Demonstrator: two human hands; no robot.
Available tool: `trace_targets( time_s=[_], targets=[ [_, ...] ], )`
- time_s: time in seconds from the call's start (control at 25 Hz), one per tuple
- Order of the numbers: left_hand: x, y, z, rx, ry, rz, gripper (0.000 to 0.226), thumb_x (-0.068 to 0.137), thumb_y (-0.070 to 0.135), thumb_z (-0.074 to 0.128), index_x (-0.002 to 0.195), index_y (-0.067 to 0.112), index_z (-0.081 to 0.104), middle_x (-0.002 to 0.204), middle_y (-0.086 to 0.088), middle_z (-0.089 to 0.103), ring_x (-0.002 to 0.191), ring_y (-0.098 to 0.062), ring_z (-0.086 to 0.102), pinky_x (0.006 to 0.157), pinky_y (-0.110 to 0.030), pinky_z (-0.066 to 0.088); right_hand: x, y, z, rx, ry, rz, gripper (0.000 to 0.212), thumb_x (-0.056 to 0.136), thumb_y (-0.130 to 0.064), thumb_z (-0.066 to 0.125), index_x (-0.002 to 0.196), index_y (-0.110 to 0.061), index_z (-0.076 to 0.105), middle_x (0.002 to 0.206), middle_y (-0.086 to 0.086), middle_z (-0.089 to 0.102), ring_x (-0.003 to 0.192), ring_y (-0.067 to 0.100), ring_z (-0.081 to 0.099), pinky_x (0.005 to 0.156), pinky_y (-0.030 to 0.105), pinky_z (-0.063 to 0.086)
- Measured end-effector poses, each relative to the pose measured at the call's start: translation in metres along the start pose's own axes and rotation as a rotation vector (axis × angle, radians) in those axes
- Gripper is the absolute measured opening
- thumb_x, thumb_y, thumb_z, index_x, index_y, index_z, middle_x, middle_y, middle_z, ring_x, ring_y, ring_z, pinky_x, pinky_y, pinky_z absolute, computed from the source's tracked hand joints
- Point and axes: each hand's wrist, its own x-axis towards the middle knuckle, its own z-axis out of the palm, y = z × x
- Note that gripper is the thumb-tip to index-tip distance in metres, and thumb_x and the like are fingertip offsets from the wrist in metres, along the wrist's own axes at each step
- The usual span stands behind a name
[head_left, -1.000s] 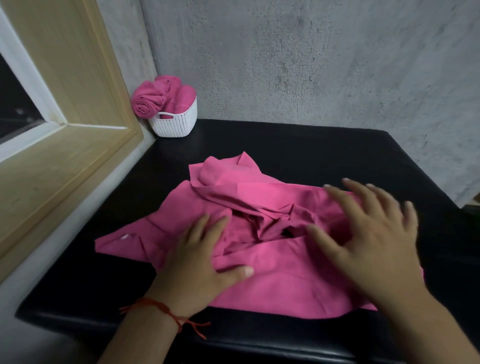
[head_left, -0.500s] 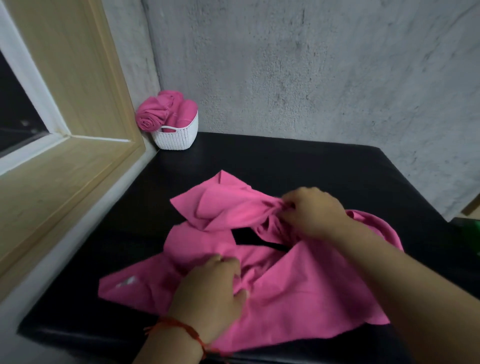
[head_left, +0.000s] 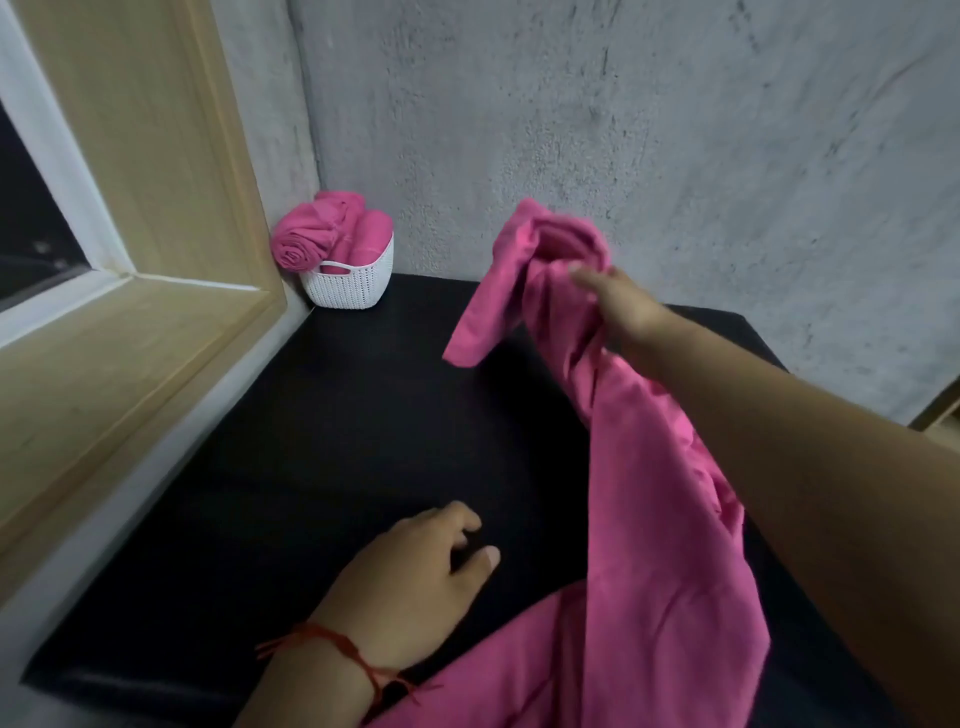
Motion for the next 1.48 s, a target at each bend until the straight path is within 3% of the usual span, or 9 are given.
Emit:
trace_targets(
  time_s=[0.08, 0.28, 0.4, 0.64, 0.84, 0.96, 1.08, 1.32, 1.48],
  targets=[
    [0.003, 0.001, 0.009, 0.026, -0.044, 0.037, 0.045, 0.098, 0.061, 0.052, 0.139, 0.043, 0.052, 0.132, 0.025, 0.056, 0.122, 0.003, 0.051, 0.105, -0.025, 0.046, -0.017, 0.028, -0.013, -0.384, -0.050, 0.052, 0.097, 0.085, -0.057, 0.077, 0.161, -0.012, 0.038, 0.140, -0.002, 0.057, 0.122, 0.023, 0.066, 0.107, 0.032, 0.048],
    [0.016, 0.006, 0.024, 0.084, -0.025, 0.082, 0.049, 0.099, 0.058, 0.053, 0.145, 0.039, 0.052, 0.138, 0.024, 0.051, 0.128, -0.005, 0.043, 0.111, -0.026, 0.040, -0.111, 0.089, -0.049, -0.781, 0.115, -0.014, 0.065, 0.083, -0.070, 0.057, 0.140, -0.039, 0.056, 0.140, -0.003, 0.060, 0.125, 0.029, 0.059, 0.105, 0.053, 0.051],
    [0.021, 0.015, 0.037, 0.045, 0.003, 0.056, 0.050, 0.098, 0.059, 0.054, 0.143, 0.036, 0.055, 0.134, 0.022, 0.054, 0.125, -0.005, 0.048, 0.108, -0.026, 0.044, -0.169, 0.103, -0.062, -0.685, 0.258, -0.130, 0.049, 0.093, -0.059, 0.066, 0.138, -0.045, 0.055, 0.143, -0.014, 0.054, 0.129, 0.021, 0.051, 0.106, 0.053, 0.047],
    [0.023, 0.050, 0.075, -0.283, -0.085, -0.015, 0.060, 0.089, 0.069, 0.059, 0.142, 0.042, 0.053, 0.120, 0.020, 0.068, 0.098, 0.006, 0.064, 0.094, -0.019, 0.049, -0.210, 0.148, -0.097, -0.490, 0.353, 0.124, 0.059, 0.098, -0.062, 0.055, 0.153, -0.044, 0.043, 0.154, -0.009, 0.053, 0.140, 0.025, 0.051, 0.110, 0.055, 0.046],
    [0.022, 0.069, 0.105, -0.653, 0.061, -0.063, 0.030, 0.084, 0.035, 0.078, 0.112, 0.033, 0.068, 0.088, 0.004, 0.073, 0.079, -0.004, 0.064, 0.077, -0.022, 0.051, -0.203, 0.169, -0.118, -0.476, 0.256, 0.211, 0.027, 0.096, -0.054, 0.065, 0.120, -0.043, 0.071, 0.103, -0.014, 0.077, 0.094, 0.015, 0.072, 0.083, 0.043, 0.060],
    [0.019, 0.066, 0.098, -0.617, 0.203, -0.046, 0.017, 0.089, 0.022, 0.075, 0.101, 0.031, 0.068, 0.080, 0.006, 0.066, 0.073, -0.004, 0.056, 0.070, -0.020, 0.047, -0.200, 0.169, -0.128, -0.262, 0.324, 0.141, 0.014, 0.101, -0.035, 0.065, 0.099, -0.040, 0.078, 0.085, -0.017, 0.078, 0.082, 0.009, 0.074, 0.080, 0.043, 0.063],
    [0.018, 0.046, 0.066, -0.560, 0.374, -0.117, 0.019, 0.094, 0.005, 0.069, 0.099, 0.024, 0.069, 0.090, 0.005, 0.071, 0.079, -0.005, 0.063, 0.076, -0.019, 0.049, -0.189, 0.164, -0.143, 0.243, 0.539, 0.227, 0.021, 0.105, -0.021, 0.060, 0.103, -0.029, 0.080, 0.099, -0.004, 0.081, 0.095, 0.016, 0.074, 0.095, 0.044, 0.061],
    [0.040, -0.041, -0.013, -0.120, 0.542, -0.369, 0.022, 0.093, 0.006, 0.061, 0.089, 0.026, 0.071, 0.099, -0.004, 0.072, 0.091, -0.027, 0.069, 0.086, -0.037, 0.052, -0.173, 0.170, -0.161, 0.952, 0.556, 0.348, 0.032, 0.108, -0.006, 0.052, 0.134, -0.012, 0.068, 0.117, 0.013, 0.077, 0.106, 0.024, 0.077, 0.084, 0.035, 0.065],
    [0.040, -0.071, -0.012, 0.204, 0.470, -0.435, 0.032, 0.099, 0.010, 0.053, 0.126, 0.012, 0.070, 0.129, -0.017, 0.056, 0.113, -0.040, 0.061, 0.104, -0.045, 0.047, -0.176, 0.163, -0.164, 1.011, 0.588, 0.305, 0.029, 0.106, -0.010, 0.059, 0.132, -0.016, 0.071, 0.124, 0.012, 0.076, 0.115, 0.025, 0.074, 0.099, 0.046, 0.061]
  ],
)
